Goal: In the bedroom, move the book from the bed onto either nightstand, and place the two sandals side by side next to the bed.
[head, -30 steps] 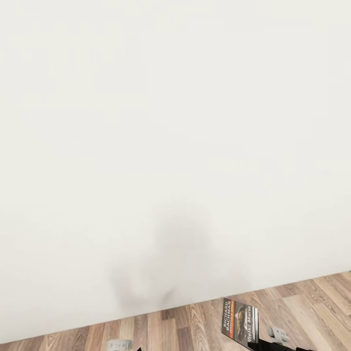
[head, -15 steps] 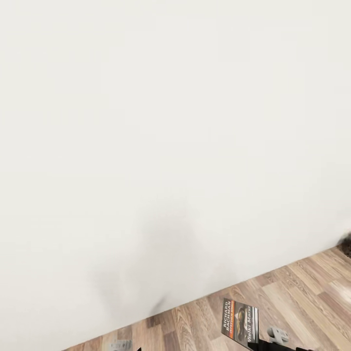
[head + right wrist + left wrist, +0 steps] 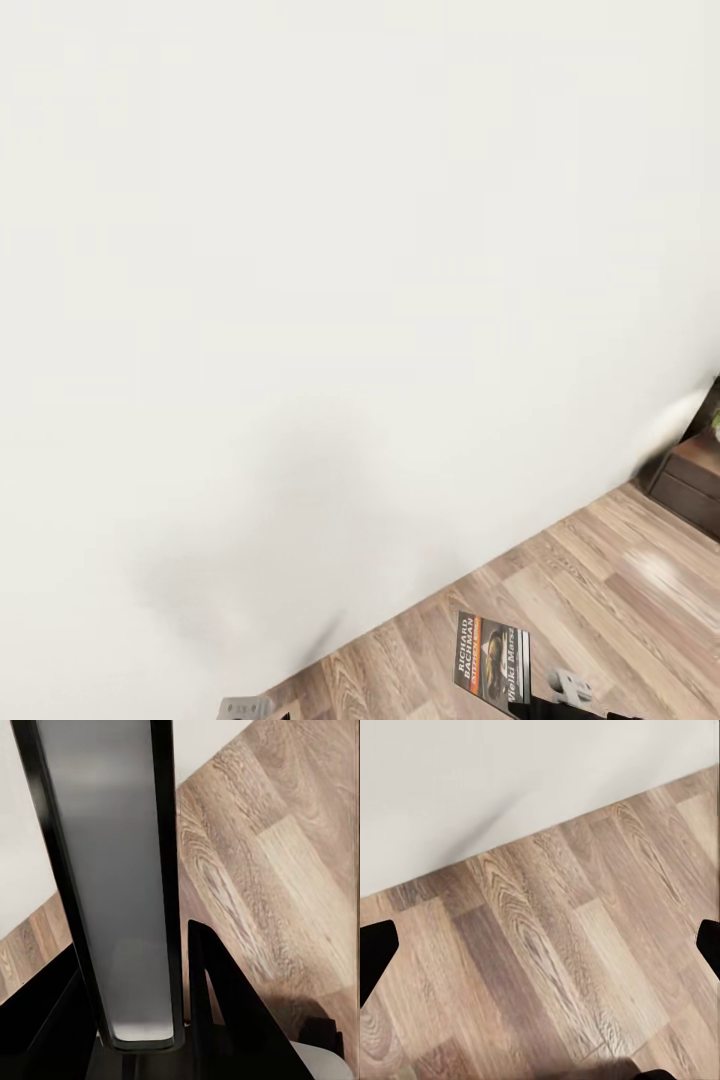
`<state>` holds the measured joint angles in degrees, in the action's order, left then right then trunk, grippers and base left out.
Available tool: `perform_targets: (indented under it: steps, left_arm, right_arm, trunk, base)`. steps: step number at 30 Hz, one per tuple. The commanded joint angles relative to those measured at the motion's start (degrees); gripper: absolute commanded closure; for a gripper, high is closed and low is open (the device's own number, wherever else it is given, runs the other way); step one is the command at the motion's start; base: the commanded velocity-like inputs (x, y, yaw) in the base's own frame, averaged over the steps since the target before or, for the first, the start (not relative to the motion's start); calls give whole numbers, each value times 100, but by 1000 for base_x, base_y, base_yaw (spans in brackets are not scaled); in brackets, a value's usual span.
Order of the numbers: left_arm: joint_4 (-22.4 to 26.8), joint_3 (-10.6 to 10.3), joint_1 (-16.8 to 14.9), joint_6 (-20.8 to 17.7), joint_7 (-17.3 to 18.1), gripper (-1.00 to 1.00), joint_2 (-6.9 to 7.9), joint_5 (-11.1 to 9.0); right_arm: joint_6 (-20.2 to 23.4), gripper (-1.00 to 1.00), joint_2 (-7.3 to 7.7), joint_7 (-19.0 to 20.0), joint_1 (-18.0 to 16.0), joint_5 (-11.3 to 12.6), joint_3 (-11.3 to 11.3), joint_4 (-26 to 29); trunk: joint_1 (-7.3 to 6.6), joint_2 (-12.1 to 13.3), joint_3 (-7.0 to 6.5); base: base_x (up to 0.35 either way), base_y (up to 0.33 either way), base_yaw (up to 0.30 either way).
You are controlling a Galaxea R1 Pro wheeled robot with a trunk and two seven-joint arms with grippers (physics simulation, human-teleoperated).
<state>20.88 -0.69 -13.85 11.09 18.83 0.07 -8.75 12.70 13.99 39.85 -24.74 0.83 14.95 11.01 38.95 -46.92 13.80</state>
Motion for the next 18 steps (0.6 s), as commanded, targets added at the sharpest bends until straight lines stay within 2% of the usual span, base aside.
perform_targets:
  steps: [1, 18]
  left_arm:
    - [-5, -9, -4, 7, 24, -100, 1, -55]
    - [-5, -10, -4, 8, 26, -100, 1, -49]
  right_arm:
    - [57, 100, -1, 19, -4, 23, 43, 6]
    - [57, 100, -1, 14, -4, 23, 44, 6]
  trunk:
    - [1, -6, 8]
    - [1, -6, 8]
  base:
    - [6, 0, -286]
    - [1, 0, -286]
